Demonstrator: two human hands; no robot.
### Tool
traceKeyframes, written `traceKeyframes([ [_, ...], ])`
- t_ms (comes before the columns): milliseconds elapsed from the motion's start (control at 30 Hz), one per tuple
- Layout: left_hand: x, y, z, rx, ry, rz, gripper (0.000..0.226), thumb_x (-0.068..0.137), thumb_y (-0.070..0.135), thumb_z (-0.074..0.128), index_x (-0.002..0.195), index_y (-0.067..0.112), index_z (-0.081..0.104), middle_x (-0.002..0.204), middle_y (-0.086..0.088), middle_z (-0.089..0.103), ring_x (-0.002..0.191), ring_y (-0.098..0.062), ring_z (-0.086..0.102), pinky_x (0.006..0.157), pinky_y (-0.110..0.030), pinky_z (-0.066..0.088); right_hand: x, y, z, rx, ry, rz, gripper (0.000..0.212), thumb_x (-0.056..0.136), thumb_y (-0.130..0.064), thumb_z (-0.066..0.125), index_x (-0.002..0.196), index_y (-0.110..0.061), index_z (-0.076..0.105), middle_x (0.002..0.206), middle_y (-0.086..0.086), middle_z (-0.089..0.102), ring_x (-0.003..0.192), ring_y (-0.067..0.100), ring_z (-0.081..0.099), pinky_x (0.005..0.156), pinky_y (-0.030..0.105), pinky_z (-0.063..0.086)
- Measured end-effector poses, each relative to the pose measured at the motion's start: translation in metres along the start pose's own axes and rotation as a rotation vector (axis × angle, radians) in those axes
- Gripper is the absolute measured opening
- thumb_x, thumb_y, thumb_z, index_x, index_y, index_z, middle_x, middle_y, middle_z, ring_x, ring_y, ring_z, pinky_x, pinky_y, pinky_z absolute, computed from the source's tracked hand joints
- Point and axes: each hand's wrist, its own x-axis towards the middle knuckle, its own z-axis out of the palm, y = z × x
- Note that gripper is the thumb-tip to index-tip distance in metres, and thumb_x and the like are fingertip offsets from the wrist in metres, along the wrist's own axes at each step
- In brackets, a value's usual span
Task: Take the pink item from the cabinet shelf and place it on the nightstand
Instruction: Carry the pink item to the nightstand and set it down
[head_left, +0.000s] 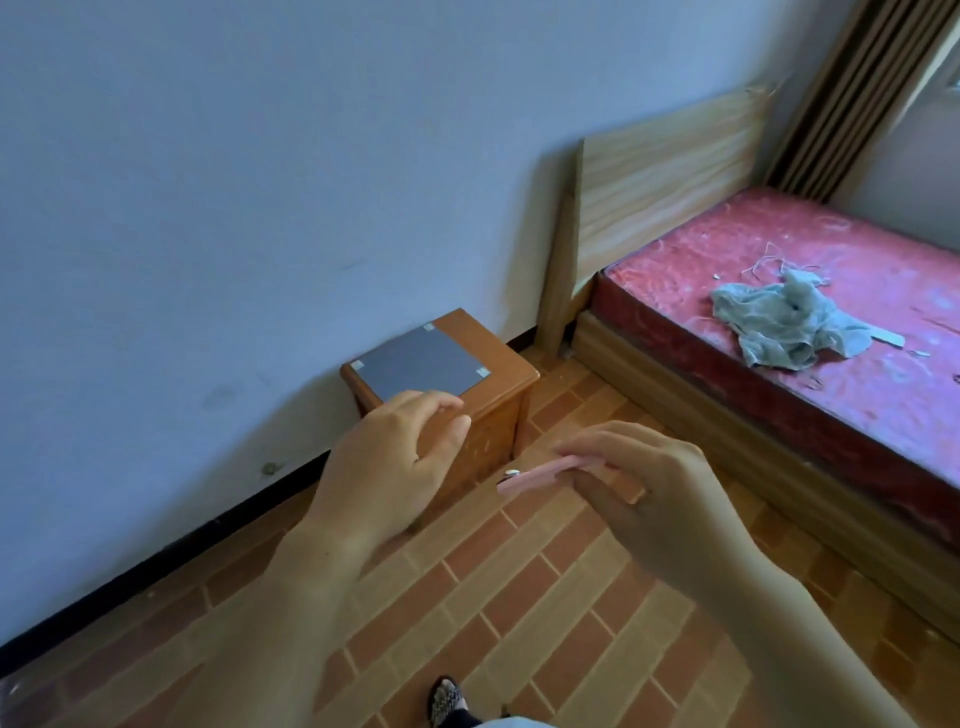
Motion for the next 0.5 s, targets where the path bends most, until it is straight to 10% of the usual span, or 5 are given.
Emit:
traceKeyframes([
  [500,0.194,-0.065,0.021,0.075,-0.098,-0.073,0.031,0.089,0.047,0.041,0.113,0.034,0.056,0.116,0.018,0.055,0.094,0.001,0.050,0.083,-0.025,0.045,0.192,0.119,0.043,0.063,-0.008,0.031,0.023,0.079,-0.013,0.070,0.098,-0.025,0.069,0.095,-0.017,0.067,0.087,0.003,0.062,0.072,0.029,0.053],
])
